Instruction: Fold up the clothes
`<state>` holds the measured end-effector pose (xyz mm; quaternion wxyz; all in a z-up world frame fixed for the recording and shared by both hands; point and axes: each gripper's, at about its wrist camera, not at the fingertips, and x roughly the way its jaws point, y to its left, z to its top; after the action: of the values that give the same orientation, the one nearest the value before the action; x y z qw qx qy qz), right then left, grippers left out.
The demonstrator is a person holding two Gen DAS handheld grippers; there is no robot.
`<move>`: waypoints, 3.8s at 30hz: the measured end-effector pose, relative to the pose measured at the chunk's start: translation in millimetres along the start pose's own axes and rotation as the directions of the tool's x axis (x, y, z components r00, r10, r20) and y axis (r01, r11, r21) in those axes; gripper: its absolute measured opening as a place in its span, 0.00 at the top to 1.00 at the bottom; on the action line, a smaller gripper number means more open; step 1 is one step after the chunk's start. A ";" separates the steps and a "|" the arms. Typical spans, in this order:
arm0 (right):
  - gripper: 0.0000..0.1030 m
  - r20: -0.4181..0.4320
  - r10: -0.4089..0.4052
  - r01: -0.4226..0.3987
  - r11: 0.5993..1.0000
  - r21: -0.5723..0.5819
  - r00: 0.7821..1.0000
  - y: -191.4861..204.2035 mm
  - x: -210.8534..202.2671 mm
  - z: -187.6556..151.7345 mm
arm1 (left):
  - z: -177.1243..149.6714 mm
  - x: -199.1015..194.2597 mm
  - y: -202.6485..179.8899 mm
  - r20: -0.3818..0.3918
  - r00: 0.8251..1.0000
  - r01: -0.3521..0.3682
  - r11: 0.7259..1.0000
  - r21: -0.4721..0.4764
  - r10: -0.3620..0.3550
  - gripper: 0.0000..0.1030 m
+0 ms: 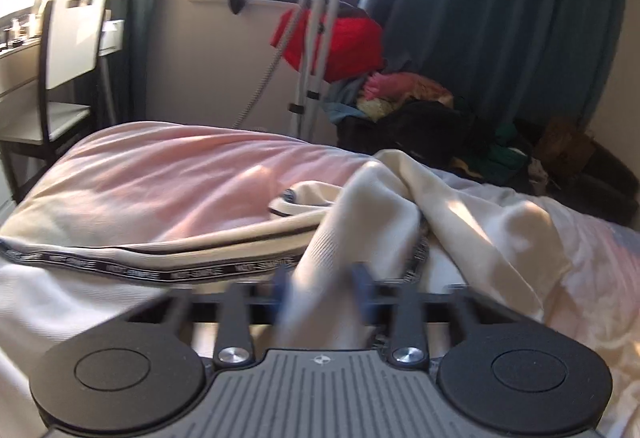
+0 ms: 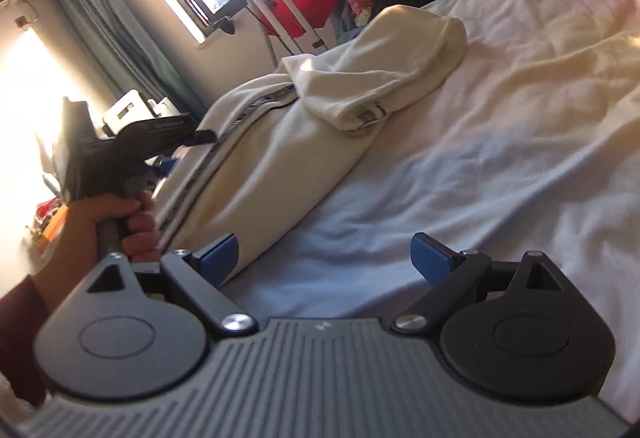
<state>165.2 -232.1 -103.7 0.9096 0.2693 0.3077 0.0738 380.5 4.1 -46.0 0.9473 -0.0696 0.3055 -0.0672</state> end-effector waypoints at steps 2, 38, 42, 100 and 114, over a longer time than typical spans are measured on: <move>0.08 0.003 -0.022 0.022 1.000 0.020 1.000 -6.3 4.8 2.5 | -11.0 -21.6 -5.7 0.054 0.998 0.014 0.999 0.029 -0.016 0.96; 0.07 0.184 0.370 -0.409 0.747 0.524 0.911 -18.0 -42.8 -20.9 | -187.0 -217.2 -16.9 0.050 0.964 0.265 0.959 -0.097 -0.261 0.68; 0.07 0.143 0.339 -0.363 0.778 0.514 0.930 -1.7 5.0 -6.8 | -177.1 -204.7 5.9 0.057 0.975 0.223 0.958 -0.179 -0.216 0.66; 0.20 0.355 -0.218 -0.112 0.692 0.713 0.909 -263.1 -130.2 26.9 | -192.0 -202.6 22.3 0.019 1.000 -0.002 0.988 -0.158 0.005 0.62; 0.93 0.250 -0.472 0.120 0.624 0.772 0.845 -290.2 -123.1 41.0 | -192.9 -200.5 22.9 0.016 1.000 0.015 0.984 -0.176 -0.013 0.54</move>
<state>82.2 -532.2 -167.8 0.7675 0.5627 0.1432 -0.2719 107.7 43.1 -90.8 0.9391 -0.1557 0.3027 -0.0460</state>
